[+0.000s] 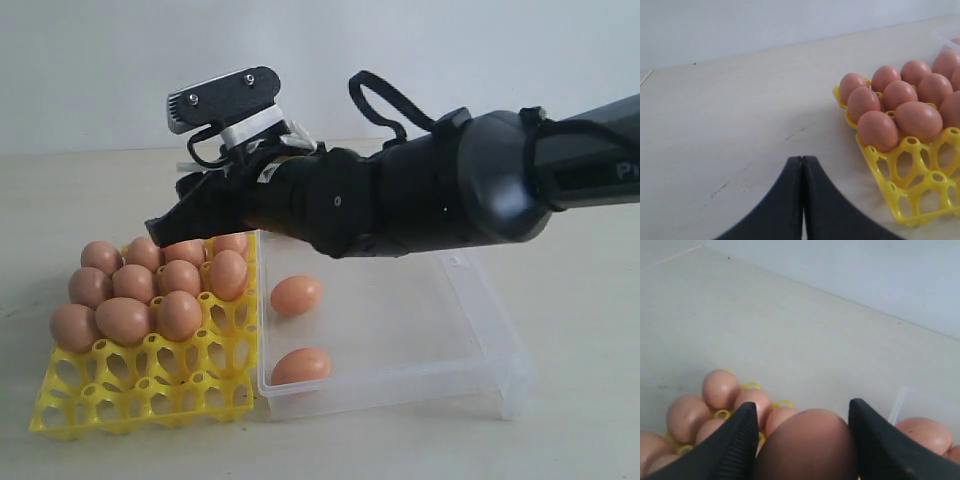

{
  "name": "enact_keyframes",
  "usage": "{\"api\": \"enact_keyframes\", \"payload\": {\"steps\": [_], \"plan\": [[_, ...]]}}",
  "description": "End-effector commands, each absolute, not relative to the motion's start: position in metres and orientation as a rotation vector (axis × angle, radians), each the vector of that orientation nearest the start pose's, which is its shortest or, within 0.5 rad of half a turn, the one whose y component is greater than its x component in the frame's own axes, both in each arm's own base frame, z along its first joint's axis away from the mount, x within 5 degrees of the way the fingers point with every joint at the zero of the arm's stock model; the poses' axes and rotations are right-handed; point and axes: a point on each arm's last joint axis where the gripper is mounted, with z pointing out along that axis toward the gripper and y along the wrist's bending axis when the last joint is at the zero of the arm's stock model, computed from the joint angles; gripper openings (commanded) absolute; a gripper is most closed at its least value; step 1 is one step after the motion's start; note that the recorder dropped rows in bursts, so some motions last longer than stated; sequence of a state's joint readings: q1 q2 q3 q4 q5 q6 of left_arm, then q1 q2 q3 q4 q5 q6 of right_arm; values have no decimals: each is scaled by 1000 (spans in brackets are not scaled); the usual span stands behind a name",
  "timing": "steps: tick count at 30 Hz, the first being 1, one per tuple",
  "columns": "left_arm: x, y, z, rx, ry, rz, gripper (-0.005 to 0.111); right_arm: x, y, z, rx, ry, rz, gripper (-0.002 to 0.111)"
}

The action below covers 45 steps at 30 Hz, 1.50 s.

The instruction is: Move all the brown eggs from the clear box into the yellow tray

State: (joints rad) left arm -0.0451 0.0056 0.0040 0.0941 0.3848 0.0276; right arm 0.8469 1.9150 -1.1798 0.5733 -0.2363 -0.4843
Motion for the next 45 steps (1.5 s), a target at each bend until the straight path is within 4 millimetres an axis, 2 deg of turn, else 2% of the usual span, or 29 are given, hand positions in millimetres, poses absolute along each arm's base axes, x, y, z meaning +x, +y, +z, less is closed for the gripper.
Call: {"api": "enact_keyframes", "payload": {"steps": [1,6,13,16,21,24,28,36,45], "plan": [[53,0,179,124,1857,72,0,281,325,197,-659,1888,517,0],[53,0,179,124,1857,72,0,272,327,186,-642,1808,569,0],[53,0,179,124,1857,72,0,264,320,173,-683,1836,559,0],[53,0,179,124,1857,72,0,261,320,175,-755,1814,544,0],[53,0,179,124,1857,72,0,256,321,192,-879,1714,529,0],[53,0,179,124,1857,72,0,251,316,181,-955,1713,470,0],[53,0,179,124,1857,72,0,248,307,162,-966,1709,446,0],[53,0,179,124,1857,72,0,250,309,131,-1011,1746,413,0],[53,0,179,124,1857,72,0,253,307,119,-1030,1762,389,0]]}}
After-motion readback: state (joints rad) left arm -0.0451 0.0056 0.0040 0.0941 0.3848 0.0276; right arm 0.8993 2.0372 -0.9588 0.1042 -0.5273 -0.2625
